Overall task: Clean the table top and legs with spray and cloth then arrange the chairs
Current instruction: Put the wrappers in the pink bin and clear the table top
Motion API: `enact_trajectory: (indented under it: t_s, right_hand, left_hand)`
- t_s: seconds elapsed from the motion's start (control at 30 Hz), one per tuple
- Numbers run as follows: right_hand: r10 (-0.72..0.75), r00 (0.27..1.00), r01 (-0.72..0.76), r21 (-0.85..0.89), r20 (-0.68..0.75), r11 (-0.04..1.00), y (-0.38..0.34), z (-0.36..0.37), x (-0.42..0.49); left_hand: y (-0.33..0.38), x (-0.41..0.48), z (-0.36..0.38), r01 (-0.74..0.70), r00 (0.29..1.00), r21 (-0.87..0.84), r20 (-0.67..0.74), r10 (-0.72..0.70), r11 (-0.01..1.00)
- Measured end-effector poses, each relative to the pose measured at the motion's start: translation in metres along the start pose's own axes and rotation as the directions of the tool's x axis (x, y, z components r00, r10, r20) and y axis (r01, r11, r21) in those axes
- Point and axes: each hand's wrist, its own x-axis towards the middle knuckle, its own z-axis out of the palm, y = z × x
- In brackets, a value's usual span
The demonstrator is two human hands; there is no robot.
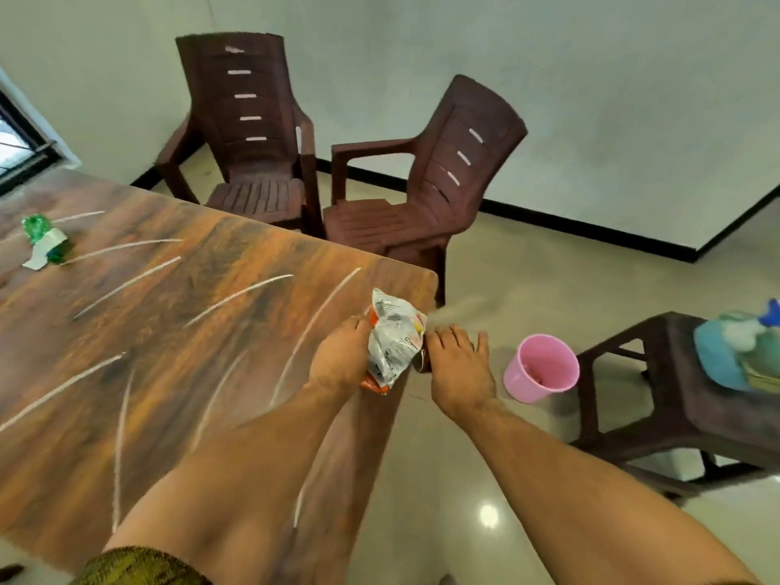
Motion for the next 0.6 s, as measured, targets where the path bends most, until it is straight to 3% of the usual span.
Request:
enact_trajectory:
  t_s: [0.23, 0.6]
  right_hand:
    - [0.115, 0.993, -0.115, 0.005, 0.006, 0.993, 0.135, -0.008, -0.030]
    - [0.228, 0.963, -0.233, 0.015, 0.141, 0.972, 0.305, 0.049, 0.029]
  left_hand:
    - [0.137, 0.021, 0.045, -0.053, 0.996, 0.029, 0.072, 0.051, 0.998]
    - [0.241, 0.139, 0.144, -0.054, 0.968, -0.074, 0.239, 0.070, 0.996]
